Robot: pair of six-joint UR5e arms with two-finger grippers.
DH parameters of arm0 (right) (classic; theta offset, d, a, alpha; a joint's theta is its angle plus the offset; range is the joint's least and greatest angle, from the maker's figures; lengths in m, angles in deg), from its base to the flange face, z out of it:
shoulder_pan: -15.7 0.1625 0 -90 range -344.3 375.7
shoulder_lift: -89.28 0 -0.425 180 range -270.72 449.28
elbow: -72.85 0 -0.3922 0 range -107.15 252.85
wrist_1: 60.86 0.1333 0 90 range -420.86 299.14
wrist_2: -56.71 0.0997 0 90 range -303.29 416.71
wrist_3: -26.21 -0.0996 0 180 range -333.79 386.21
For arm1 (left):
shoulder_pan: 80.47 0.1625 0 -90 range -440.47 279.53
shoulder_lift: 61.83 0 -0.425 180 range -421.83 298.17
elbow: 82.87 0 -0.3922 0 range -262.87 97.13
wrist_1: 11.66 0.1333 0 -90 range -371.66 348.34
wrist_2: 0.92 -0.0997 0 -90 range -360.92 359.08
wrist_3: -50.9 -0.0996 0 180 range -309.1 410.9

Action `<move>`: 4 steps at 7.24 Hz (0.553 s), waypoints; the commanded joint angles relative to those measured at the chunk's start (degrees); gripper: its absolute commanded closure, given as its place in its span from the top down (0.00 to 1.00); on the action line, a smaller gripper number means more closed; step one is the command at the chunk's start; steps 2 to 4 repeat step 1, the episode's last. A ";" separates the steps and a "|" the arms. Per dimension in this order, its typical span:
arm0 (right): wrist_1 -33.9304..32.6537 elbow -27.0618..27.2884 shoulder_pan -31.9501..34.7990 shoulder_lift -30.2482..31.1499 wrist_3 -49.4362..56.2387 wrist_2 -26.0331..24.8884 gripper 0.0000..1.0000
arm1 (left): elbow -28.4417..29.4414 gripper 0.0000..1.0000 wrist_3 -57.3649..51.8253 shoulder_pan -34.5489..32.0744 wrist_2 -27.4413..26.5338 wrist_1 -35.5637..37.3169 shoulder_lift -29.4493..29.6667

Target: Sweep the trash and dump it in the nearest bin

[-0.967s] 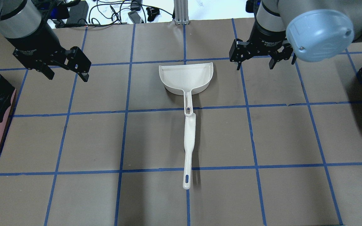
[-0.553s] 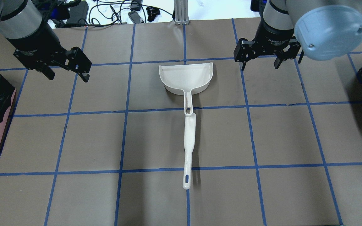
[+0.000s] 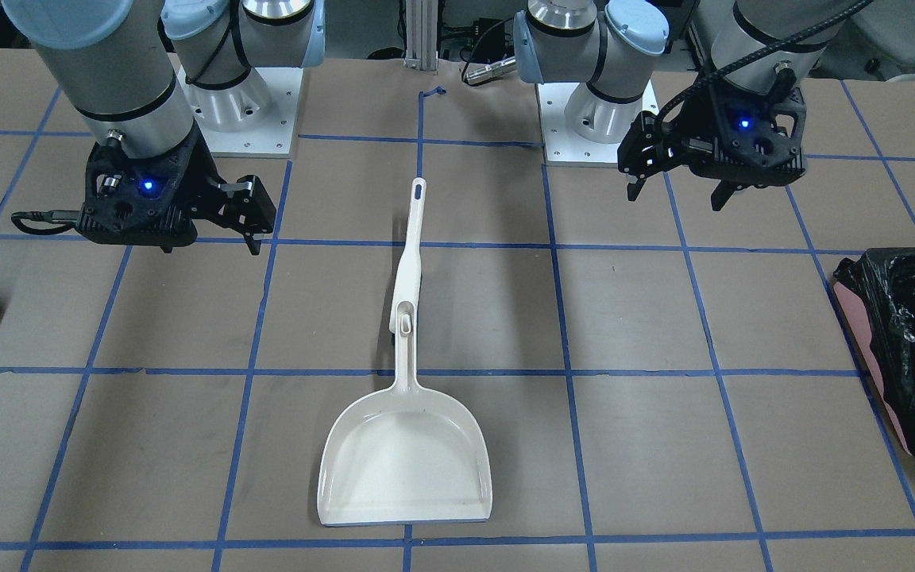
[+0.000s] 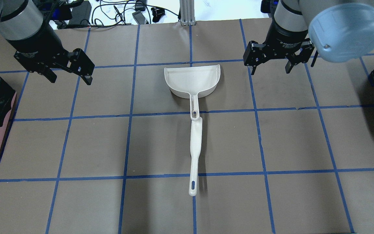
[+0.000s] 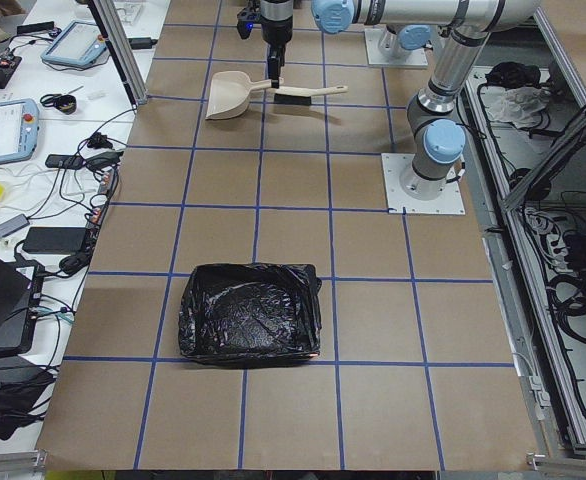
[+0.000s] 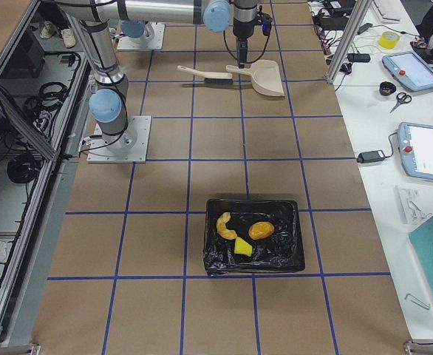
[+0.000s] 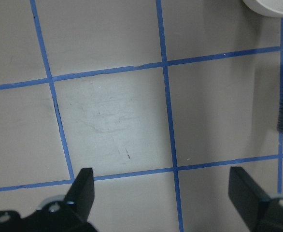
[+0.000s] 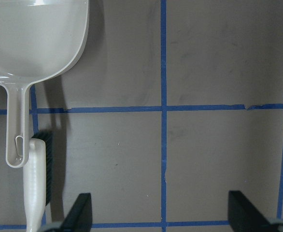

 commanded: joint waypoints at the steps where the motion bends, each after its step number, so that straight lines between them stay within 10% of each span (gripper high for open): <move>1: 1.15 0.06 -1.35 0.63 2.95 -0.22 1.00 | 0.00 1.00 0.00 0.00 -0.19 0.00 0.00; 4: 1.15 0.06 -1.35 0.63 2.95 -0.22 1.00 | 0.00 1.00 0.00 0.00 -0.19 0.00 0.00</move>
